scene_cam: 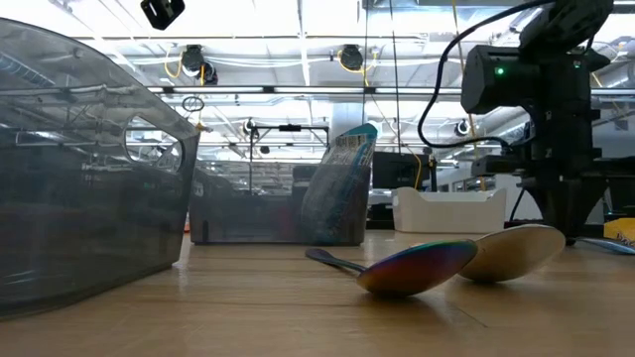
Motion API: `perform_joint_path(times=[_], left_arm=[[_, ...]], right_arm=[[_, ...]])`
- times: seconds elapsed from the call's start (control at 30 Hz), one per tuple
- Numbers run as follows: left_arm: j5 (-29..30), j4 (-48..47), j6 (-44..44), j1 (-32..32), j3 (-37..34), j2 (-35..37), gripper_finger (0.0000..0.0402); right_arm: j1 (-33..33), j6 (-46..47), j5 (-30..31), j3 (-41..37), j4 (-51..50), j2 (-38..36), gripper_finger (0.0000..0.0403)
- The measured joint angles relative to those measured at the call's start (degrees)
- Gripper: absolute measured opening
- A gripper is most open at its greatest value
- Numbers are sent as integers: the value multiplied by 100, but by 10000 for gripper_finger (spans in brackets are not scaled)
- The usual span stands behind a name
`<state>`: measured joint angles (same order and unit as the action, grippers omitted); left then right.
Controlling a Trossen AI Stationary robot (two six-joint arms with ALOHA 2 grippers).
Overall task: Pick & Place Food Item
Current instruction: Put the top purple spoon into the white bin
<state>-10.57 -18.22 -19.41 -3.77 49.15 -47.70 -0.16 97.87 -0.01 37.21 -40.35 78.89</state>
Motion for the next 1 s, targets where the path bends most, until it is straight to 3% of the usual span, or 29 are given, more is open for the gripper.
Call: perform_joint_path(times=[0.17,0.43,0.63,0.8,1.0], left_arm=[[0,0,-21,0,0,0,129],[41,137,-60,36,0,0,129],[316,306,-306,213,0,0,129],[1036,1147,-666,330,2,-171,129],[1038,2796,-1225,468,9,-1099,129]], right_arm=[[-20,-306,237,-35,119,-302,11],[-21,-886,1815,-43,1003,-1488,9],[183,-2005,2681,-22,2364,-2293,9],[170,-3216,2721,-22,3166,-2811,8],[164,-4481,2418,-21,3960,-3206,8]])
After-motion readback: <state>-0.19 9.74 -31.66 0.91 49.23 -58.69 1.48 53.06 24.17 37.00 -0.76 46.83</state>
